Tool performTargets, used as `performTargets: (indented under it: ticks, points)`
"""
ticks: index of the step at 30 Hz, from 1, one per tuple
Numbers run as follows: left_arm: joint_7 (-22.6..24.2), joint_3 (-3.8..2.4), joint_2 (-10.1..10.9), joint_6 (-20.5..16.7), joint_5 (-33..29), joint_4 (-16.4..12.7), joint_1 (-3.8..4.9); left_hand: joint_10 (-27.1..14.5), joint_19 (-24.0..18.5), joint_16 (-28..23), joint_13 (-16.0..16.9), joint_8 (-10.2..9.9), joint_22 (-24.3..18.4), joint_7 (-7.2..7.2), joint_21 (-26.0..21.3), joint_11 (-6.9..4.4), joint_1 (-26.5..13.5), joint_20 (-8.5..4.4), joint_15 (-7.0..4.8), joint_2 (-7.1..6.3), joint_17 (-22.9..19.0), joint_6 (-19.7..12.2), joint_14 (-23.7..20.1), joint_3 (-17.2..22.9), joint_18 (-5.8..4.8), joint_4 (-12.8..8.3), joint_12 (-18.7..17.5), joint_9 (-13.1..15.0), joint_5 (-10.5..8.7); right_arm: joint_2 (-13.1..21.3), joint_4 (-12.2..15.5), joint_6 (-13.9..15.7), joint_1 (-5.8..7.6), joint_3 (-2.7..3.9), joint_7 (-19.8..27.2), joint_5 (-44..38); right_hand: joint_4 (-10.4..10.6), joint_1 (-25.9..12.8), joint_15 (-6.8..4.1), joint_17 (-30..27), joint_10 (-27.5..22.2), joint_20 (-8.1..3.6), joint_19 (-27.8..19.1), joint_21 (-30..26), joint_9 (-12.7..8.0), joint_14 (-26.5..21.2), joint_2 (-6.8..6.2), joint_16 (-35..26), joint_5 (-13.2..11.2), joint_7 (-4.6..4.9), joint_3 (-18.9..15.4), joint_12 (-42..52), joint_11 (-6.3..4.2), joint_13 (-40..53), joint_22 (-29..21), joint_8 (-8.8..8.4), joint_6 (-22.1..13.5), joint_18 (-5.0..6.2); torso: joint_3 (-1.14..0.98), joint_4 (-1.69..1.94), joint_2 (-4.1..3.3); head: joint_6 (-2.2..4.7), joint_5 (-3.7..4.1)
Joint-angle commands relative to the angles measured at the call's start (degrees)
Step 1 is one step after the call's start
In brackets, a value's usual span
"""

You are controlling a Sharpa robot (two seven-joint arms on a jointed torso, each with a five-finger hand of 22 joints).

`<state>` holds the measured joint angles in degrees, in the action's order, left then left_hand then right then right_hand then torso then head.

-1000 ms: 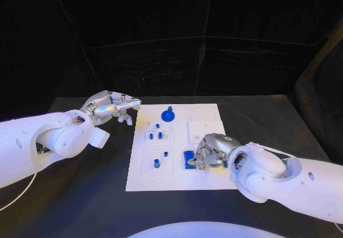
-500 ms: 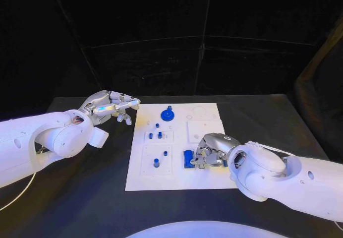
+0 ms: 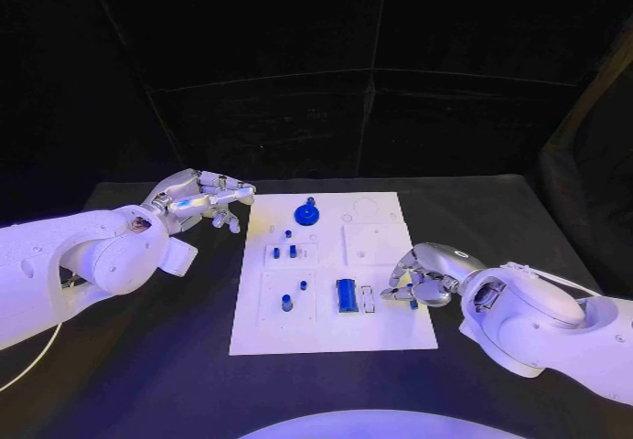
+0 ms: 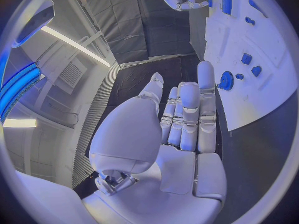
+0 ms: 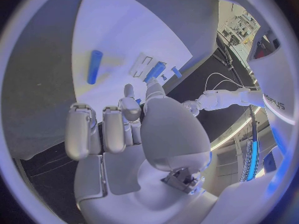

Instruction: Assemble the parts on the task board

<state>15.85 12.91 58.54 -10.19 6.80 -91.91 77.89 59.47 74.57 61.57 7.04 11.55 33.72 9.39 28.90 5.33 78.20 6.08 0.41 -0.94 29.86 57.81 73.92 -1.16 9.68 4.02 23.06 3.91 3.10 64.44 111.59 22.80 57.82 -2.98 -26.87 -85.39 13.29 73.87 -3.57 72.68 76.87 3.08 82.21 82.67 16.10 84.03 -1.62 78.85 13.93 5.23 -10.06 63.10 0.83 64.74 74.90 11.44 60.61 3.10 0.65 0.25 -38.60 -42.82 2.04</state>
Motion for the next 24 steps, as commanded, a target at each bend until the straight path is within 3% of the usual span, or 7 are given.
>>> performTargets:
  ticks: [1, 3, 7, 12, 24]
  points:
    - [0.60, -0.04, -0.07, 0.52, -0.22, -0.02, 0.06, -0.34, -0.30, -0.38, -0.05, 0.38, -0.05, 0.01, -0.37, -0.04, 0.00, 0.01, 0.05, 0.59, -0.05, -0.21, -0.43, 0.27, 0.70, -0.22, -0.14, -0.08, 0.05, 2.13, 0.12, -0.98, 0.19, 0.02, 2.88, 3.70, -0.56, 1.09, 0.51, -0.04, -0.50, 0.30, -0.19, -0.26, -0.15, 2.75, 0.04, -0.18, 0.87, 0.14, -0.01, -0.38, -0.03, -0.16, 4.77, -0.39, -0.39, -0.26, 0.02, -0.07, -0.01, 0.22, 0.42]
    - [0.65, -0.04, -0.15, 0.52, -0.22, 0.02, 0.06, -0.34, -0.30, -0.38, -0.05, 0.38, -0.05, 0.01, -0.37, -0.04, 0.00, 0.01, 0.05, 0.59, -0.05, -0.21, -0.43, 0.27, 0.70, -0.22, -0.14, -0.08, 0.05, 3.31, 0.10, -1.91, 0.23, 0.02, 2.40, 2.80, -0.65, 1.28, 0.52, -0.02, -0.52, 0.32, -0.17, -0.24, -0.18, 2.75, 0.06, -0.18, 1.13, 0.15, -0.07, -0.44, -0.01, -0.20, 4.79, -0.46, -0.36, -0.27, 0.00, -0.03, -0.08, 0.37, 0.84]
    - [0.69, -0.04, -0.31, 0.55, -0.22, 0.12, 0.06, -0.34, -0.30, -0.38, -0.05, 0.38, -0.05, 0.01, -0.37, -0.04, 0.00, 0.01, 0.05, 0.59, -0.05, -0.21, -0.43, 0.27, 0.70, -0.22, -0.14, -0.08, 0.05, 4.56, 0.12, -4.51, 0.27, 0.01, -0.30, -1.35, -0.60, 1.22, 0.52, -0.07, -0.60, 0.34, -0.07, -0.15, -0.15, 2.74, 0.01, -0.23, 1.32, 0.08, -0.39, -0.65, -0.04, -0.37, 4.93, -0.36, 0.07, -0.30, -0.11, -0.18, -0.12, 0.54, 0.97]
    - [0.46, -0.03, -0.53, 0.63, -0.22, 0.26, 0.05, -0.34, -0.30, -0.38, -0.05, 0.38, -0.05, 0.01, -0.37, -0.04, 0.00, 0.01, 0.05, 0.59, -0.05, -0.21, -0.43, 0.27, 0.70, -0.22, -0.14, -0.08, 0.05, 4.64, -0.62, -7.96, 0.27, -0.01, -3.01, -5.74, 0.38, 0.25, 0.26, -0.26, -0.56, 0.22, -0.16, -0.29, 0.34, 2.69, 0.08, -0.44, 1.33, -0.45, -1.56, -0.95, -0.42, -0.57, 4.80, 0.37, 1.82, -0.25, -0.06, -0.02, -0.07, 0.54, 1.21]
    - [0.29, -0.03, -0.61, 0.78, -0.22, 0.29, 0.02, -0.34, -0.30, -0.38, -0.05, 0.38, -0.05, 0.01, -0.37, -0.04, 0.00, 0.01, 0.05, 0.59, -0.05, -0.21, -0.43, 0.27, 0.70, -0.22, -0.14, -0.08, 0.05, 1.54, -3.35, -9.72, 0.20, -0.03, -4.33, -7.25, 1.05, -0.26, 0.12, -0.54, -0.60, 0.08, -0.32, -0.47, 0.67, 2.63, 0.05, -0.68, 1.21, -0.60, -2.21, -1.18, -0.56, -0.73, 4.59, 0.52, 2.11, -0.19, -0.06, 0.12, -0.10, 0.42, 1.15]
